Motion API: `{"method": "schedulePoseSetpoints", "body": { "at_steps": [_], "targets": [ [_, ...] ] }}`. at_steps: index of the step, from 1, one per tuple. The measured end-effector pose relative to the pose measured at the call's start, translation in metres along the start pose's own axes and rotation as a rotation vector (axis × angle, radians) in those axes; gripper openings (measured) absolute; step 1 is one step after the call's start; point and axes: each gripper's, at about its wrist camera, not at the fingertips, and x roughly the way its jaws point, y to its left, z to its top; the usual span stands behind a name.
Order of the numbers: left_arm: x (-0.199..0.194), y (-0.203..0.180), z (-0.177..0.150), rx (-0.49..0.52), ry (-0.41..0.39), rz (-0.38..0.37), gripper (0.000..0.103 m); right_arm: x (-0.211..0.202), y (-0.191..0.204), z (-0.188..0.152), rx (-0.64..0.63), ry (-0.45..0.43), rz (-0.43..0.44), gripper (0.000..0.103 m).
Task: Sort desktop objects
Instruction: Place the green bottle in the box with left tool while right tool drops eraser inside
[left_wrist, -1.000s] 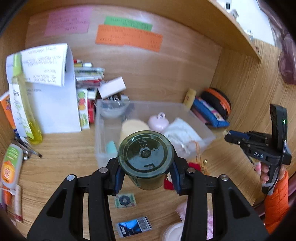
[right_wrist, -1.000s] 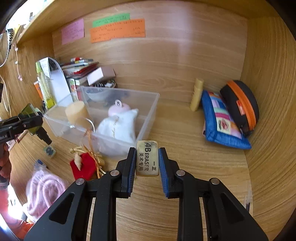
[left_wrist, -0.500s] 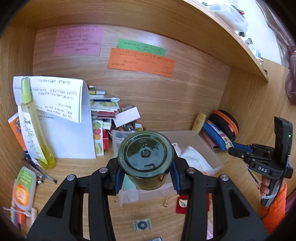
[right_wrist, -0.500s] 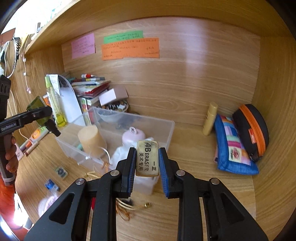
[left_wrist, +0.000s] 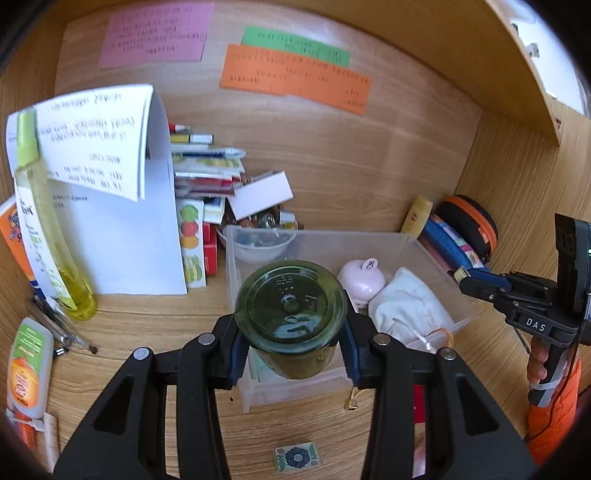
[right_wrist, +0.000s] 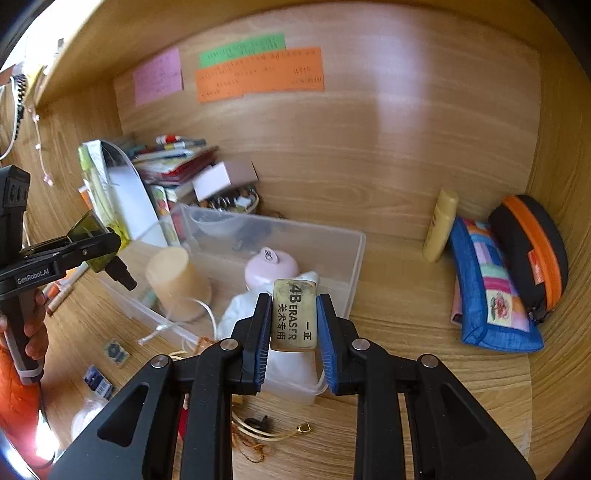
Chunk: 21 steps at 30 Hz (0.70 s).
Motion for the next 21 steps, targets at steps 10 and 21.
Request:
{"method": "schedulePoseSetpoints", "body": {
  "at_steps": [10, 21],
  "targets": [
    [0.014, -0.002, -0.007, 0.016, 0.038, -0.014, 0.041, 0.025, 0.005, -0.004, -0.012, 0.061, 0.003, 0.022],
    [0.019, 0.000, -0.008, 0.009, 0.056, 0.000, 0.042, 0.036, 0.013, -0.008, -0.034, 0.092, 0.001, 0.022]
  ]
}}
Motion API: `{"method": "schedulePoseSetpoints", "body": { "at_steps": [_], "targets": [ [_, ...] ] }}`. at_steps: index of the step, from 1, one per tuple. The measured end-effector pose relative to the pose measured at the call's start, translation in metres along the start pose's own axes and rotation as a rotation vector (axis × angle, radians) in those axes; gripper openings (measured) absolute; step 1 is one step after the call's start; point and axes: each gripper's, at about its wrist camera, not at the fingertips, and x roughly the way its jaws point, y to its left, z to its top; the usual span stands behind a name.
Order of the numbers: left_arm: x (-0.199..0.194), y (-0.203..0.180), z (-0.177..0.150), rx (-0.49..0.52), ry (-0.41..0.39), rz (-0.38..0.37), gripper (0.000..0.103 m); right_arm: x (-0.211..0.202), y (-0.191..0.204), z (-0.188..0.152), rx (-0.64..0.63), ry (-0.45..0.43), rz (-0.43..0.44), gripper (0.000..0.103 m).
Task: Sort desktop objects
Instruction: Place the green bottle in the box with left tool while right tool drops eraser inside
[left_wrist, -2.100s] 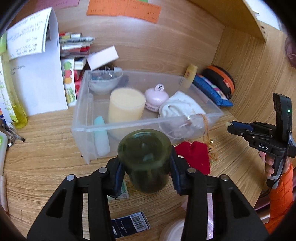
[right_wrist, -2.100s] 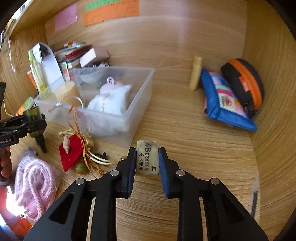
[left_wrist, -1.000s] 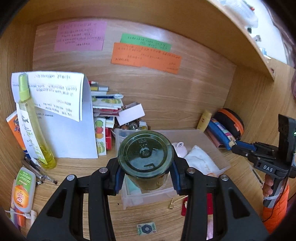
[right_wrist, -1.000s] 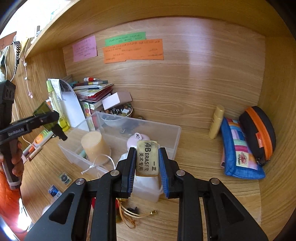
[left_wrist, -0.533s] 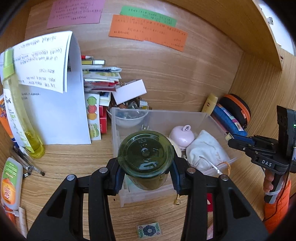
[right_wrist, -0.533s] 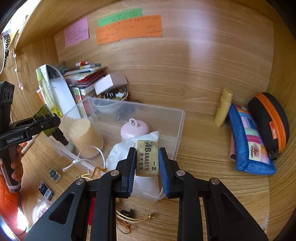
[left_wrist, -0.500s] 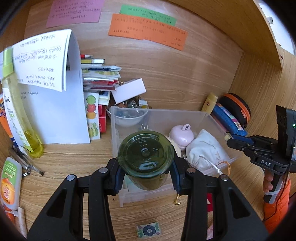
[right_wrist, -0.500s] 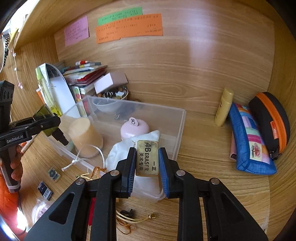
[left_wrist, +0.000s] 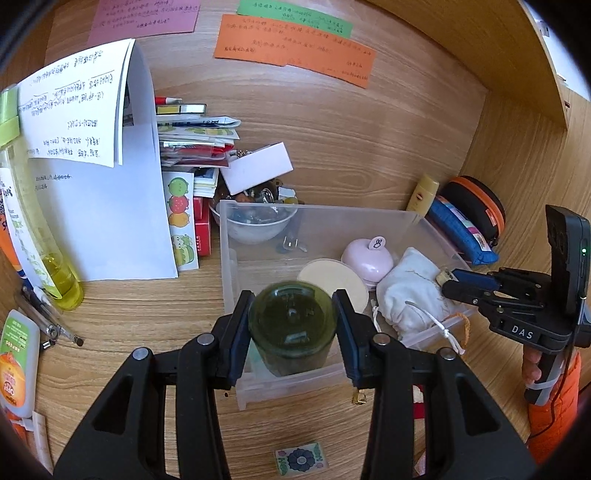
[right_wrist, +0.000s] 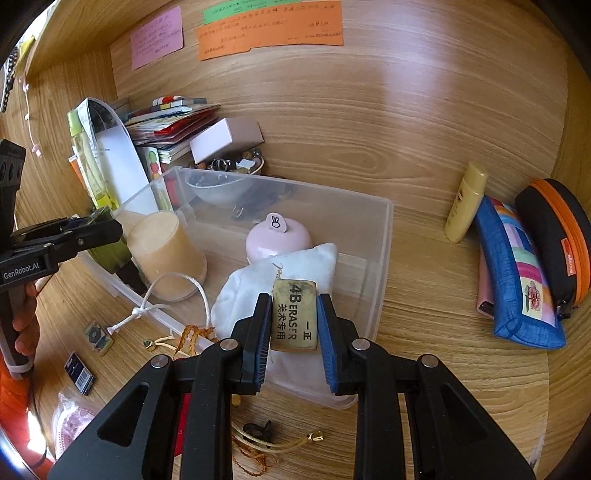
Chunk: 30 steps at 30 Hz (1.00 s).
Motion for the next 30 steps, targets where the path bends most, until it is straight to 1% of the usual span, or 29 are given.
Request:
{"method": "schedulePoseSetpoints", "body": {
  "at_steps": [3, 5, 7, 9, 10, 11, 12, 13, 14, 16, 19, 20, 24, 28, 30],
  "targets": [
    [-0.003, -0.003, 0.000, 0.008, -0.006, 0.002, 0.042, -0.001, 0.001, 0.000, 0.000, 0.002, -0.003, 0.023],
    [-0.005, -0.005, 0.002, 0.013, -0.012, 0.002, 0.042, -0.001, 0.001, 0.000, -0.004, -0.003, -0.007, 0.028],
    [-0.008, -0.006, 0.002, 0.017, -0.017, 0.000, 0.042, -0.004, 0.002, 0.000, -0.011, -0.015, -0.016, 0.038],
    [-0.010, -0.007, 0.003, 0.020, -0.019, -0.002, 0.042, -0.011, 0.004, -0.001, -0.021, -0.033, -0.024, 0.041],
    [-0.012, -0.008, 0.004, 0.020, -0.021, 0.000, 0.046, -0.014, 0.006, -0.001, -0.029, -0.043, -0.030, 0.042],
    [-0.014, -0.009, 0.004, 0.021, -0.024, -0.004, 0.051, -0.016, 0.007, -0.001, -0.033, -0.048, -0.033, 0.042],
    [-0.016, -0.010, 0.004, 0.020, -0.027, -0.009, 0.055, -0.019, 0.009, -0.002, -0.037, -0.054, -0.037, 0.044],
    [-0.018, -0.010, 0.004, 0.020, -0.030, -0.012, 0.063, -0.021, 0.010, -0.002, -0.038, -0.057, -0.040, 0.048],
    [-0.021, -0.011, 0.005, 0.020, -0.040, -0.016, 0.065, -0.024, 0.010, -0.003, -0.041, -0.065, -0.048, 0.050],
    [-0.027, -0.013, 0.005, 0.026, -0.049, -0.018, 0.066, -0.029, 0.011, -0.003, -0.043, -0.076, -0.058, 0.056],
    [-0.033, -0.014, 0.005, 0.023, -0.058, -0.023, 0.073, -0.037, 0.011, -0.006, -0.043, -0.088, -0.069, 0.061],
    [-0.036, -0.015, 0.005, 0.022, -0.062, -0.023, 0.074, -0.039, 0.011, -0.006, -0.042, -0.089, -0.072, 0.062],
    [-0.046, -0.017, 0.003, 0.026, -0.081, -0.003, 0.077, -0.049, 0.010, -0.009, -0.038, -0.103, -0.085, 0.071],
    [-0.056, -0.016, -0.001, 0.019, -0.090, 0.020, 0.086, -0.061, 0.009, -0.014, -0.033, -0.119, -0.093, 0.073],
    [-0.060, -0.016, -0.005, 0.018, -0.092, 0.032, 0.088, -0.064, 0.009, -0.016, -0.031, -0.121, -0.094, 0.075]
  ]
}}
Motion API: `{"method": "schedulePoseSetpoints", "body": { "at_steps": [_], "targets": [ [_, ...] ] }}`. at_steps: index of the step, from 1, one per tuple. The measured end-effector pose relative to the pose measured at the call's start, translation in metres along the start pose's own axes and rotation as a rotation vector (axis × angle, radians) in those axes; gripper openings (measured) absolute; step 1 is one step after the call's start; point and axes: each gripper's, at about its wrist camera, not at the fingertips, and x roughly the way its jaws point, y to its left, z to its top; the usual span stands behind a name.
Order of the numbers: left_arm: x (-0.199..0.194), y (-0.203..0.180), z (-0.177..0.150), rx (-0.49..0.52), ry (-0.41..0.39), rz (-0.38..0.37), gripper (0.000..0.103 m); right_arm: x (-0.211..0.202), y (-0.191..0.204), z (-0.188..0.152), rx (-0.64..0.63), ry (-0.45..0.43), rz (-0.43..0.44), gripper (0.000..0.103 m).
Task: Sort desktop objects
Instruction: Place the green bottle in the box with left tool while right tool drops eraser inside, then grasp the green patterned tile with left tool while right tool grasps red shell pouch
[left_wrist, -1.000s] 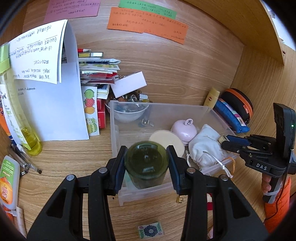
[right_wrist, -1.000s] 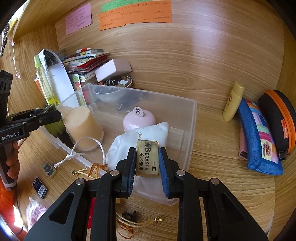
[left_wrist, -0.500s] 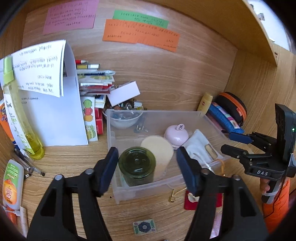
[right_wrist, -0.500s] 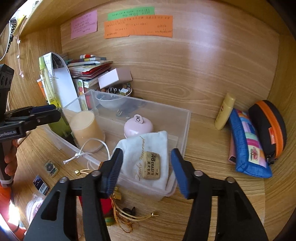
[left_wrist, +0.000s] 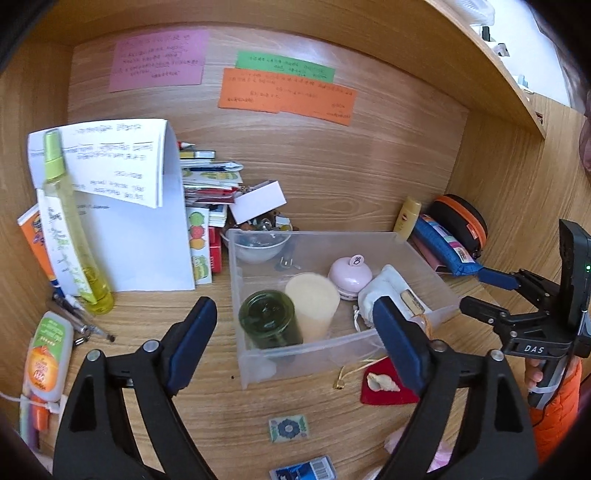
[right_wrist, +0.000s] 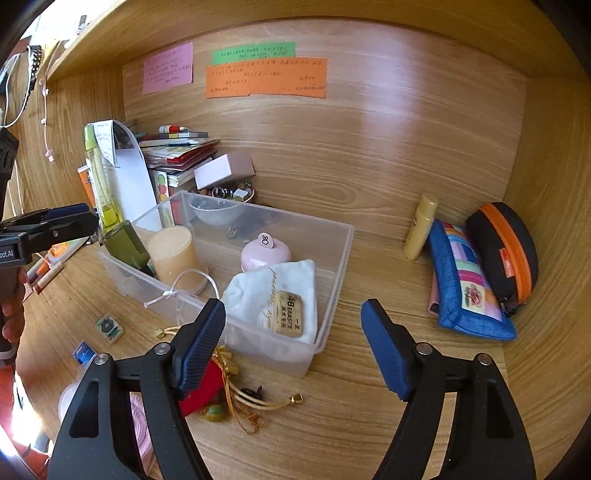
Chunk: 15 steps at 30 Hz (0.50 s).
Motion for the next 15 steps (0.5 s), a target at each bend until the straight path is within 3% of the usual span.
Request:
{"method": "schedulePoseSetpoints", "body": {
  "at_steps": [7, 15],
  "targets": [
    [-0.009, 0.005, -0.022, -0.004, 0.046, 0.045, 0.089, -0.012, 0.000, -0.015, 0.002, 0.009, -0.005, 0.077],
    [0.002, 0.012, -0.055, -0.022, 0.152, 0.074, 0.089, -0.010, -0.003, -0.039, 0.024, 0.066, 0.001, 0.077]
  ]
}}
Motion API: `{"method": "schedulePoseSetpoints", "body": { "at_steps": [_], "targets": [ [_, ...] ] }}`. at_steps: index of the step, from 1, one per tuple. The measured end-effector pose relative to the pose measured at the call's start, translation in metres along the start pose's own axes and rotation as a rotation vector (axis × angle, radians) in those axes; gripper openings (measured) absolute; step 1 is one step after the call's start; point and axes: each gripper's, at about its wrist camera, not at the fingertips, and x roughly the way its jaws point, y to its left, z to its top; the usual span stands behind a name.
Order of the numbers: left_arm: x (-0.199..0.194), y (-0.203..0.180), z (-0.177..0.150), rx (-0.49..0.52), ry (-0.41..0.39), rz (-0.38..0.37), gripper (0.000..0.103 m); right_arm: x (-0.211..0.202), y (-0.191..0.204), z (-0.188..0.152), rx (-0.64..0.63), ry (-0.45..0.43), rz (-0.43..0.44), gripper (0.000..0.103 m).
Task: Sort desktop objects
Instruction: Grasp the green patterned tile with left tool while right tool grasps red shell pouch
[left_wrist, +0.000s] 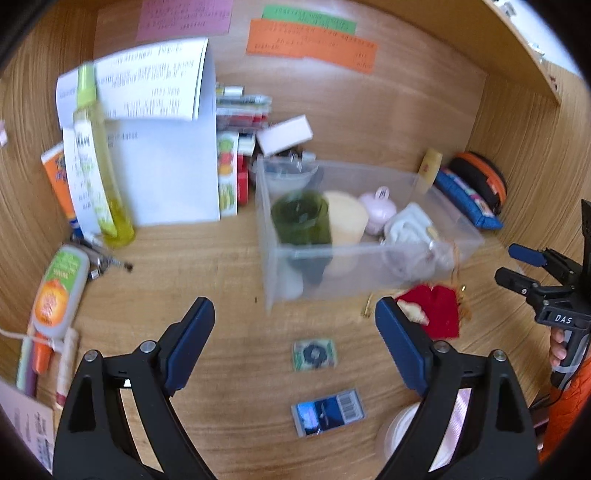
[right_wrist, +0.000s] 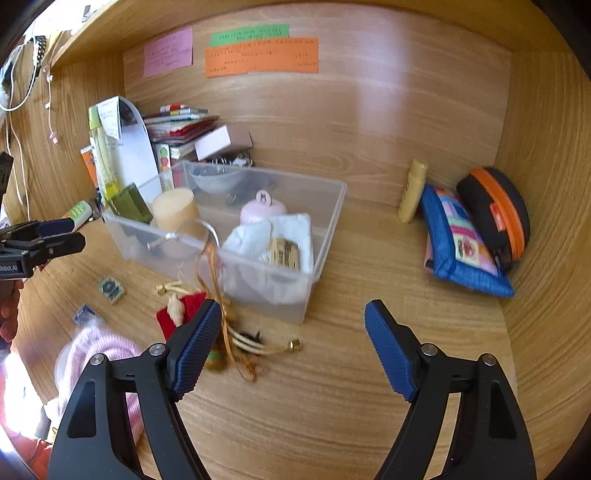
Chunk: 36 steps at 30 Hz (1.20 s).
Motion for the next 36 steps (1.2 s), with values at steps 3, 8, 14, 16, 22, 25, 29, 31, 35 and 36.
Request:
{"method": "schedulePoseSetpoints", "body": {
  "at_steps": [3, 8, 14, 16, 22, 25, 29, 31, 35, 36],
  "targets": [
    [0.011, 0.001, -0.008, -0.004, 0.042, 0.000, 0.089, 0.007, -0.002, -0.009, 0.011, 0.029, 0.007, 0.077],
    [0.030, 0.000, -0.019, 0.006, 0.123, -0.004, 0.089, 0.022, -0.001, -0.022, 0.008, 0.083, 0.014, 0.077],
    [0.043, -0.003, -0.023, 0.026, 0.168, -0.004, 0.089, 0.035, -0.005, -0.032, -0.001, 0.133, 0.015, 0.073],
    [0.046, -0.005, -0.023, 0.033, 0.176, -0.003, 0.089, 0.037, -0.006, -0.034, -0.012, 0.147, 0.020, 0.066],
    [0.050, -0.008, -0.022, 0.049, 0.175, -0.002, 0.089, 0.037, 0.001, -0.034, -0.028, 0.170, 0.050, 0.056],
    [0.048, -0.010, -0.021, 0.059, 0.166, -0.003, 0.085, 0.025, 0.004, -0.027, -0.012, 0.130, 0.088, 0.056],
    [0.052, -0.011, -0.023, 0.075, 0.185, -0.008, 0.069, 0.008, 0.018, -0.015, -0.037, 0.069, 0.147, 0.056],
    [0.052, -0.012, -0.023, 0.082, 0.179, -0.006, 0.065, 0.005, 0.031, -0.010, -0.079, 0.045, 0.183, 0.042],
    [0.050, -0.012, -0.025, 0.090, 0.171, -0.008, 0.054, 0.022, 0.059, -0.002, -0.154, 0.085, 0.245, 0.023],
    [0.050, -0.013, -0.025, 0.093, 0.170, -0.006, 0.053, 0.026, 0.065, -0.002, -0.171, 0.097, 0.249, 0.023]
  ]
}}
